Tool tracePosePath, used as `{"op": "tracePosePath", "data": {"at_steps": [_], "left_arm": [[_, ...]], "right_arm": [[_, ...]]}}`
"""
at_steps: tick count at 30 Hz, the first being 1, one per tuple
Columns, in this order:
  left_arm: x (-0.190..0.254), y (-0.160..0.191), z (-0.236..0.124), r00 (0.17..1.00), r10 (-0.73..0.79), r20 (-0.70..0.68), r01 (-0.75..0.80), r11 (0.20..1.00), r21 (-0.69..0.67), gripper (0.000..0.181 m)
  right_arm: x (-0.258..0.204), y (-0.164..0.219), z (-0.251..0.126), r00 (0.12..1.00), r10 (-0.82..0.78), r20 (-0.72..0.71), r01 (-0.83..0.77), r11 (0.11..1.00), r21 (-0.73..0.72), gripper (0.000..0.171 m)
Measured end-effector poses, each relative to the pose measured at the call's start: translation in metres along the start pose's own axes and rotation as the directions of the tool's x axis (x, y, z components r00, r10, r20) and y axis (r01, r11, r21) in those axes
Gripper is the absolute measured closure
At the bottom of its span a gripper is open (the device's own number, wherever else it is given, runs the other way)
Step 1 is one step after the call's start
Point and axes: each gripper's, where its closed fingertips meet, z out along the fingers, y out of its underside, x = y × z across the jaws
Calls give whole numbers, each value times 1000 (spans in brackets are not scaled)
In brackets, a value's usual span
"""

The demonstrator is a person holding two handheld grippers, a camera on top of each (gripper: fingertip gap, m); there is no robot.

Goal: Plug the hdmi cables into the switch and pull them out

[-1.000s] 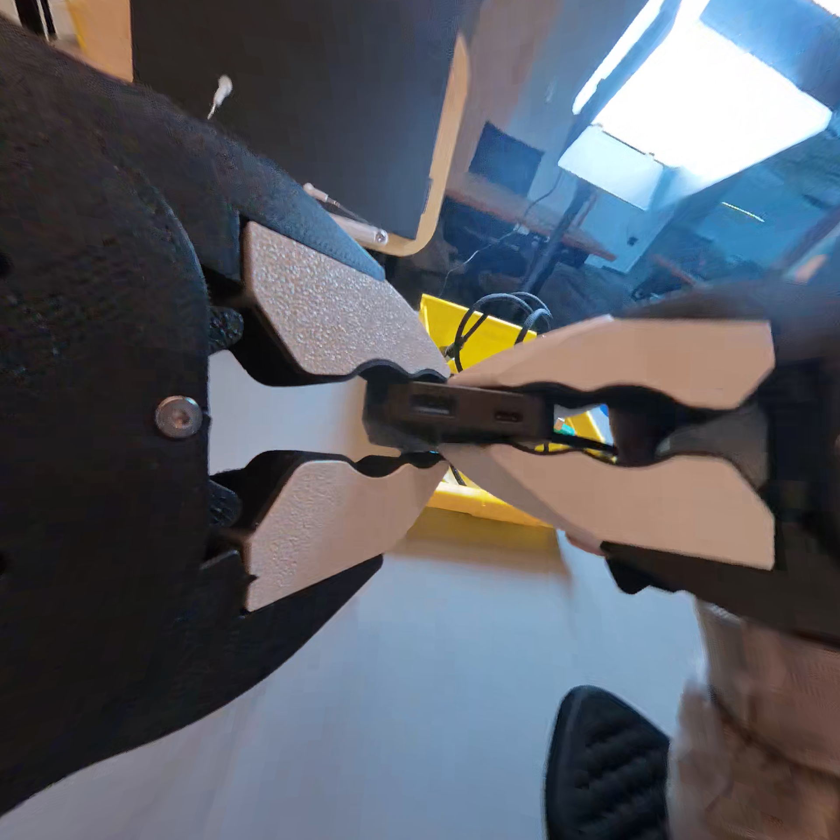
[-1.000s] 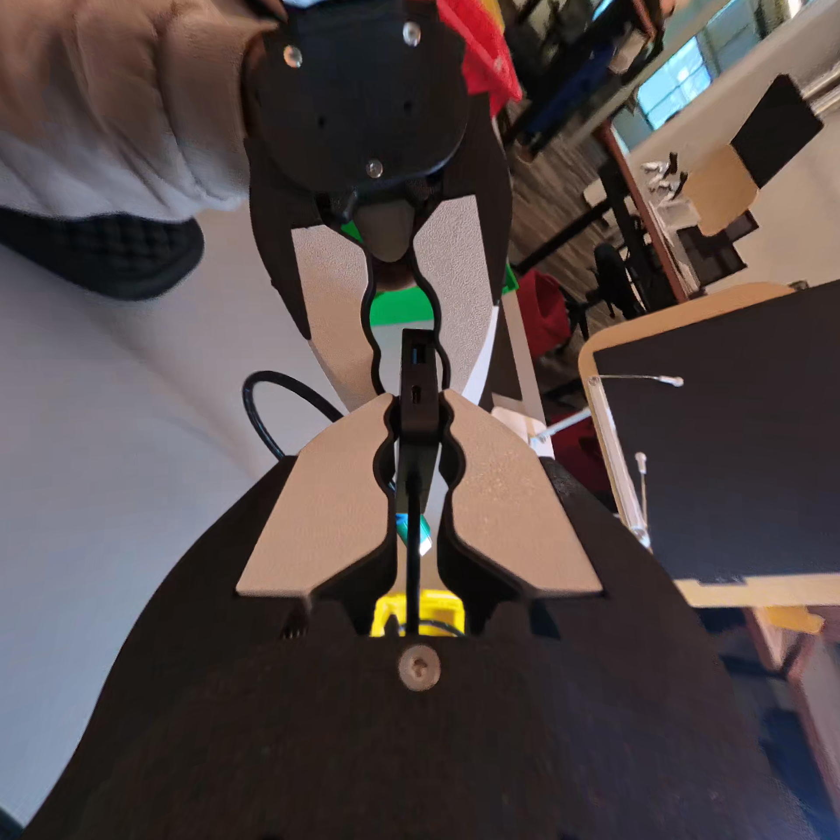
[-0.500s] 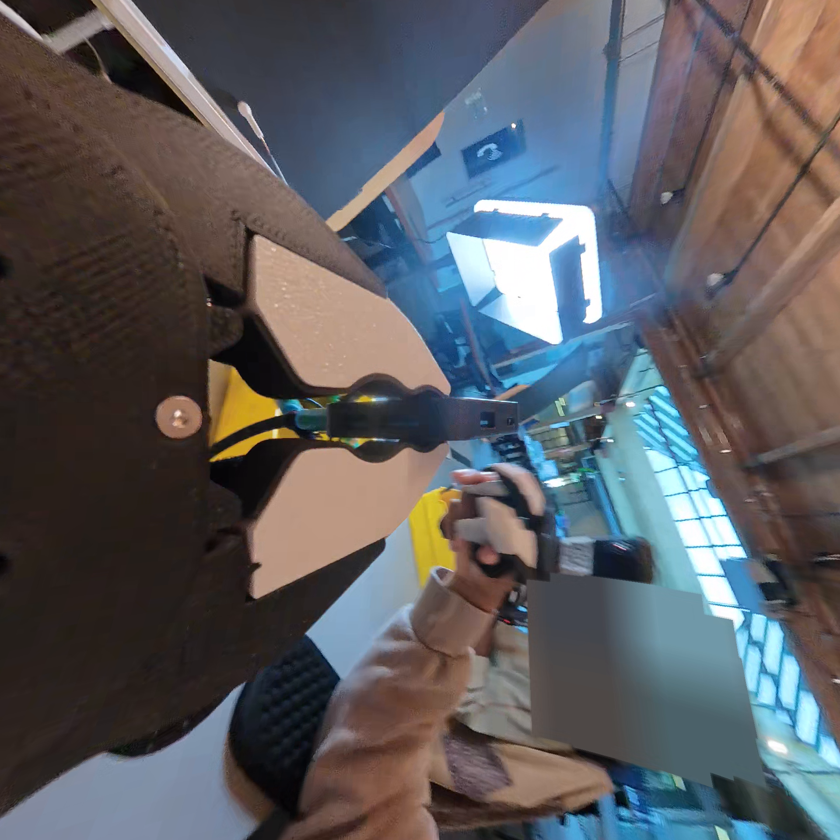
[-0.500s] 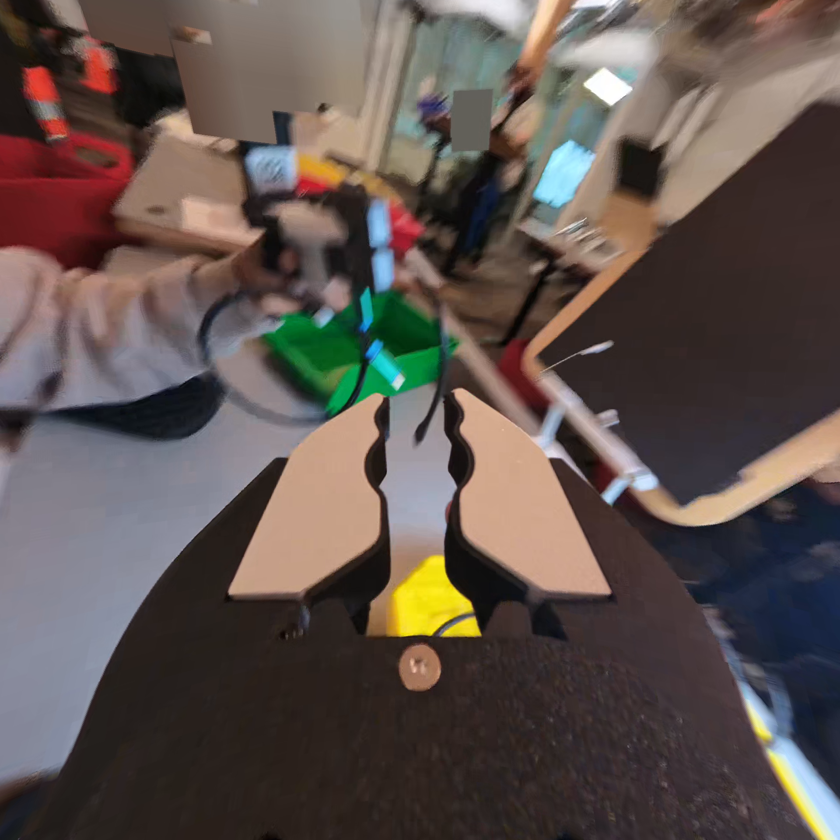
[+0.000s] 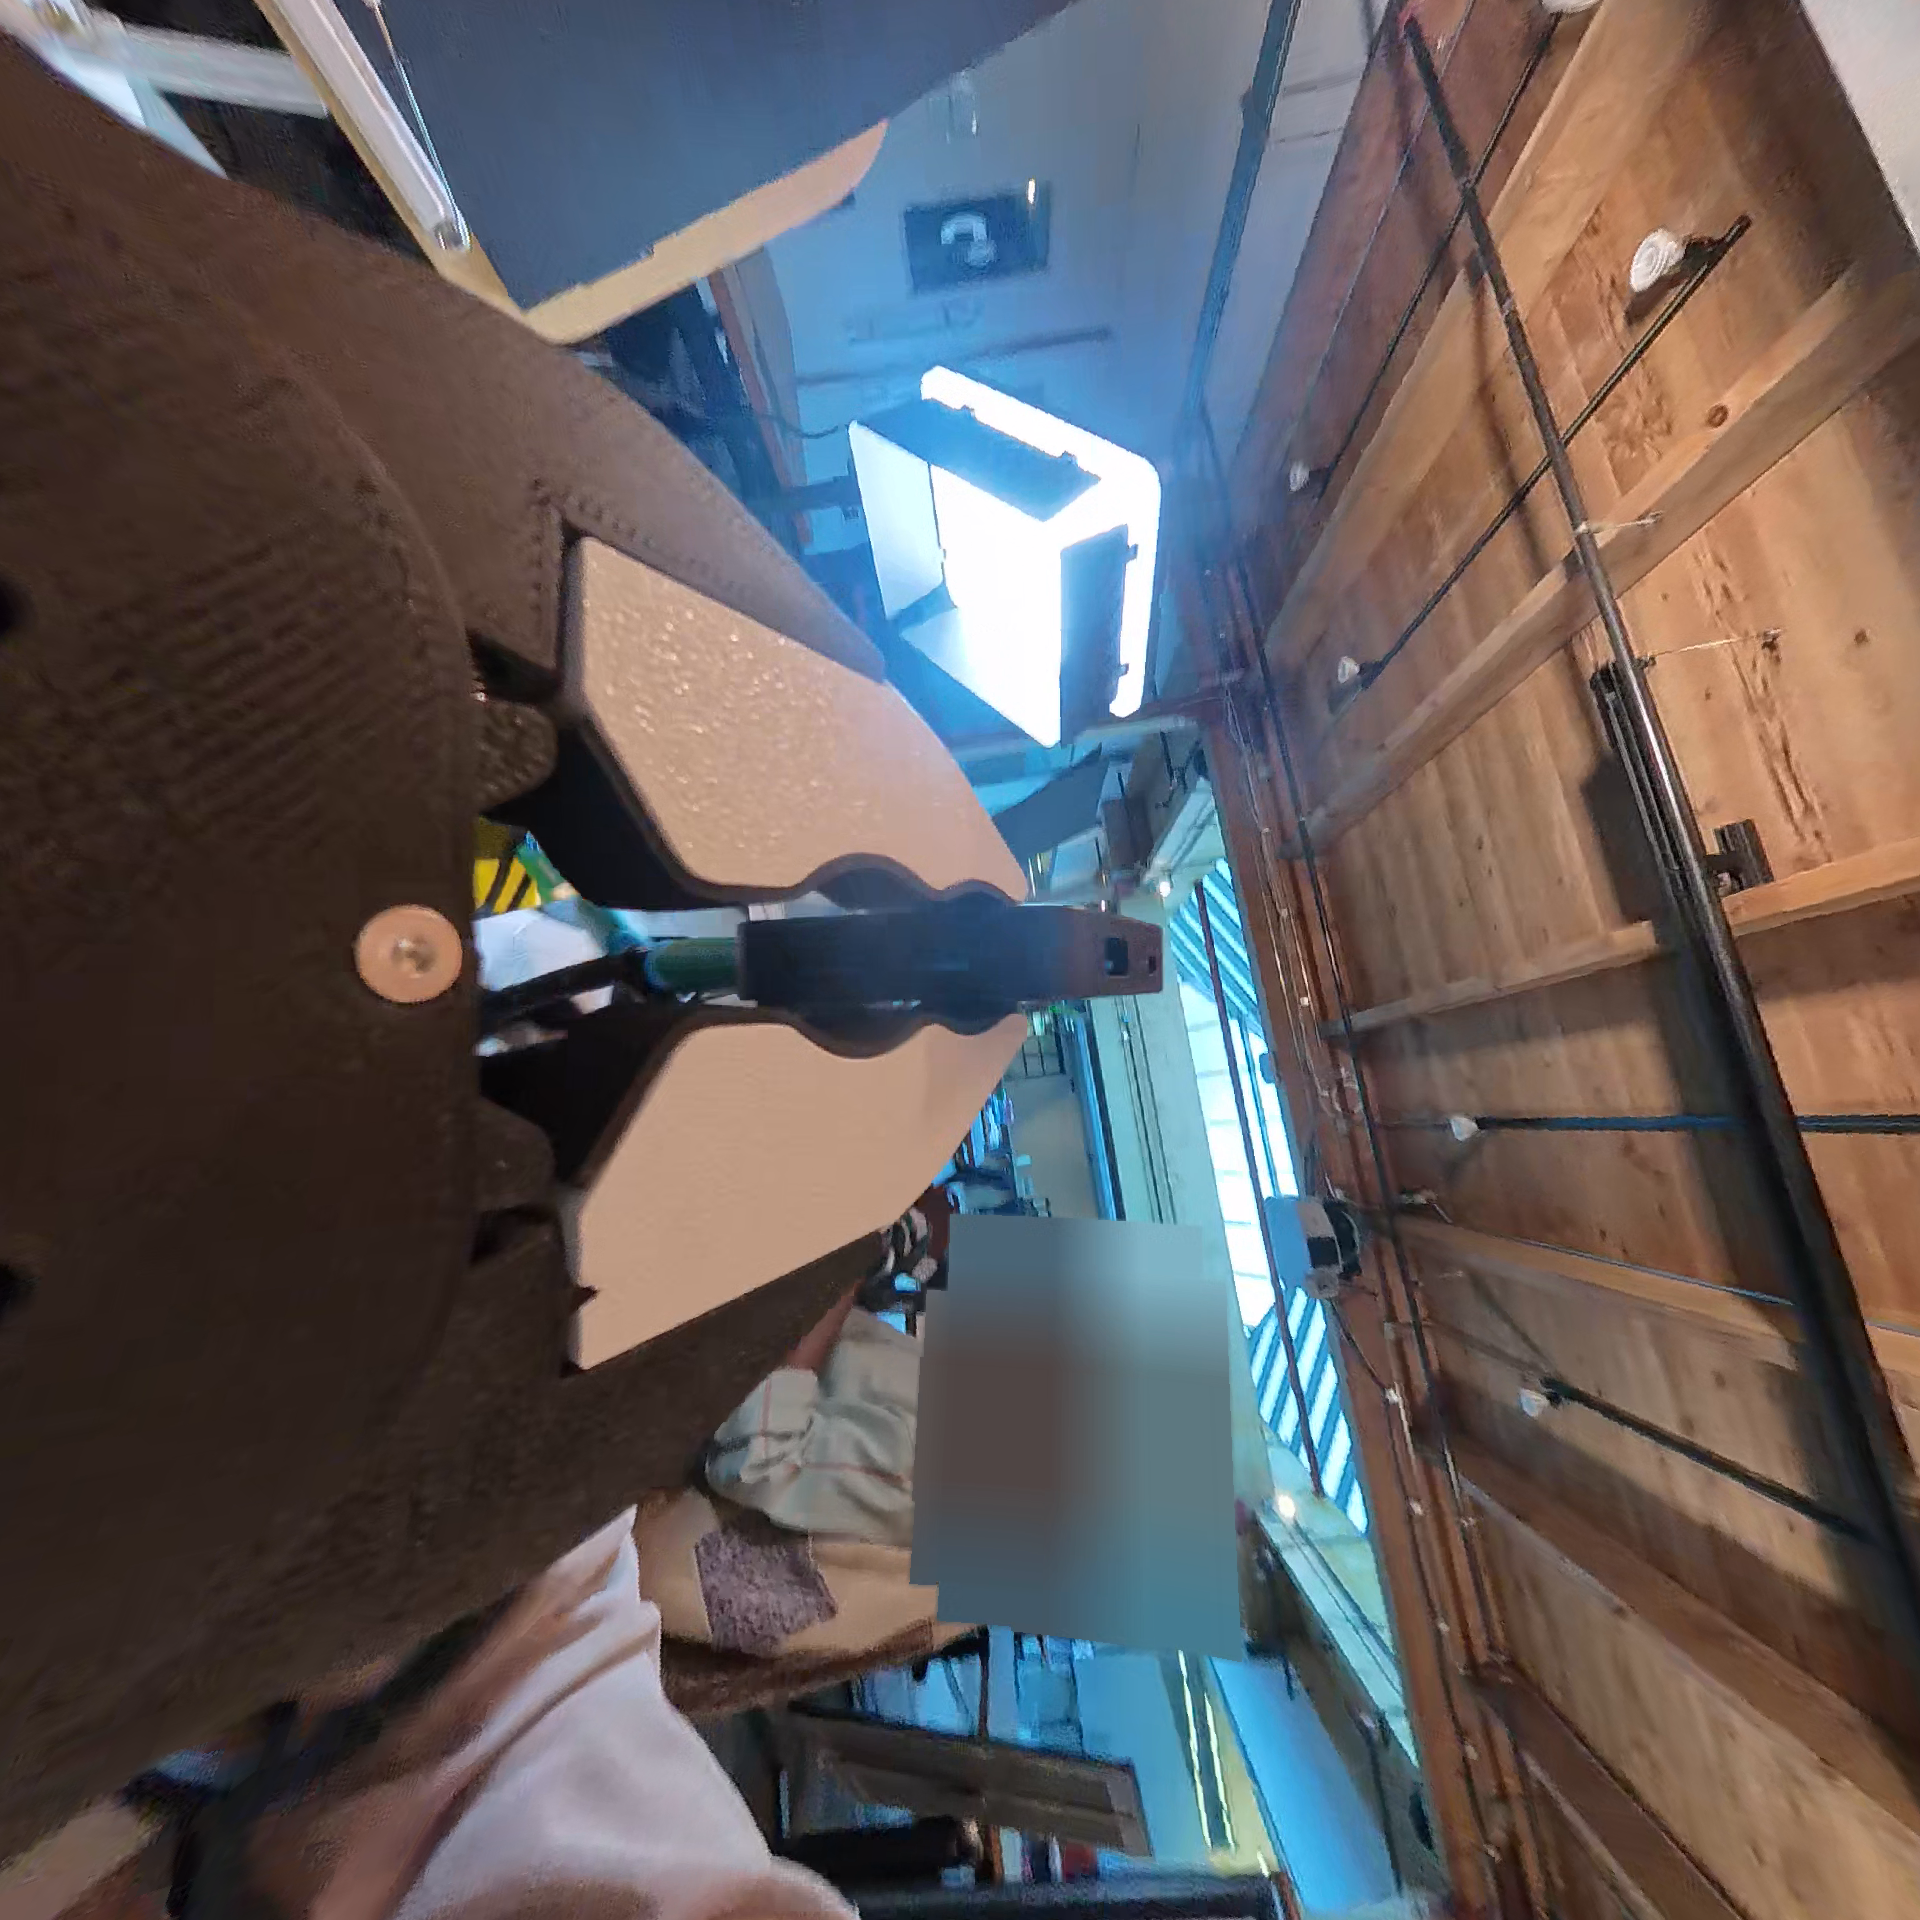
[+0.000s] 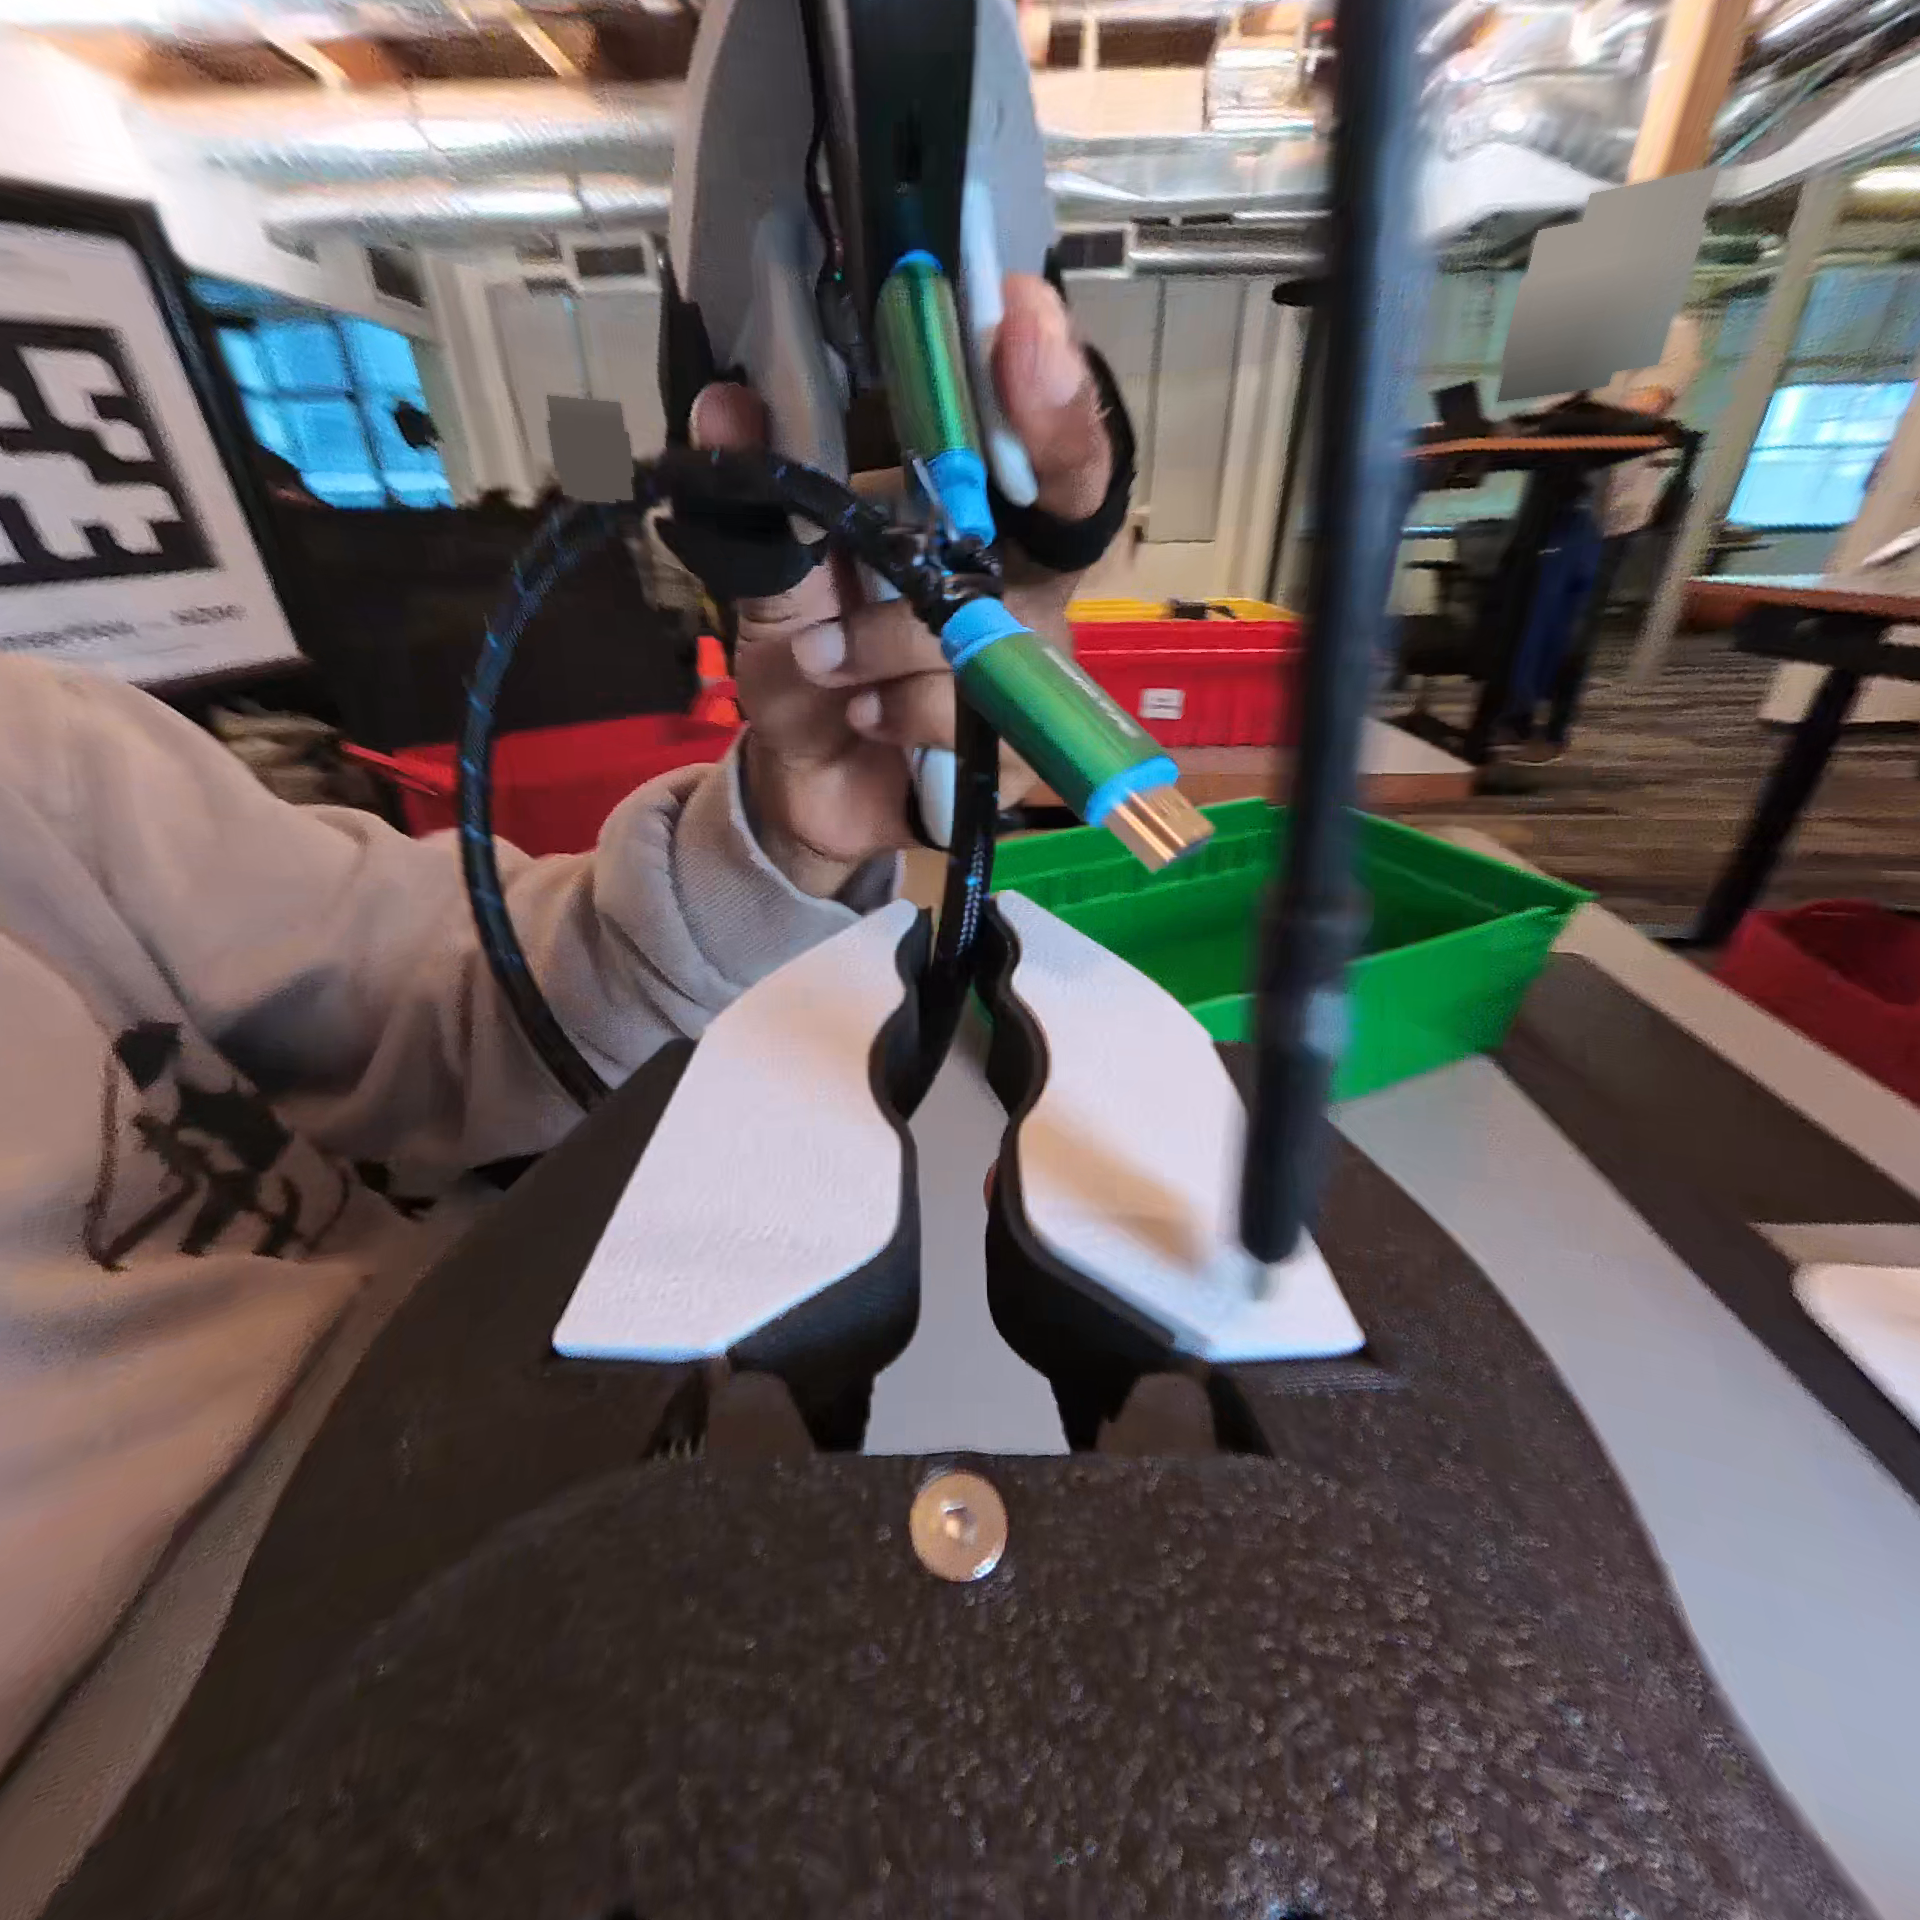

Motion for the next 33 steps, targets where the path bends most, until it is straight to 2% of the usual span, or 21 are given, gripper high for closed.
{"op": "tracePosePath", "data": {"at_steps": [4,6,8,12,15,17,18,21,23,26,30,33], "left_arm": [[-3,5,-7,998,-42,-53,39,998,-56,163],[-5,14,-11,997,-47,-66,36,987,-155,154],[-6,29,-16,997,40,-65,-56,959,-278,153],[-3,67,-21,946,298,-131,-322,801,-505,161],[7,95,-18,861,445,-247,-499,643,-581,164],[4,110,-19,809,514,-286,-562,533,-632,164],[2,112,-18,796,531,-290,-576,516,-634,165],[5,107,-16,811,510,-286,-565,554,-612,166],[1,109,-22,804,513,-300,-570,522,-635,167],[0,114,-30,811,485,-327,-563,497,-660,167],[7,124,-31,821,443,-359,-558,495,-666,167],[15,130,-27,830,408,-380,-553,514,-656,166]], "right_arm": [[8,-20,-38,990,-122,-71,114,988,-105,165],[11,-34,-59,984,-138,-116,121,982,-144,166],[10,-44,-76,980,-137,-145,110,977,-180,166],[9,-53,-97,975,-80,-208,30,972,-234,167],[7,-47,-94,973,-68,-221,2,958,-286,167],[4,-49,-92,974,-80,-213,17,959,-283,167],[2,-50,-93,975,-89,-205,28,958,-286,166],[0,-50,-95,960,-196,-202,124,939,-322,166],[0,-58,-97,918,-318,-237,229,913,-336,160],[-13,-75,-102,879,-412,-241,327,887,-327,149],[-23,-57,-94,832,-526,-177,396,785,-476,130],[-8,-26,-83,777,-614,-139,401,652,-644,126]]}}
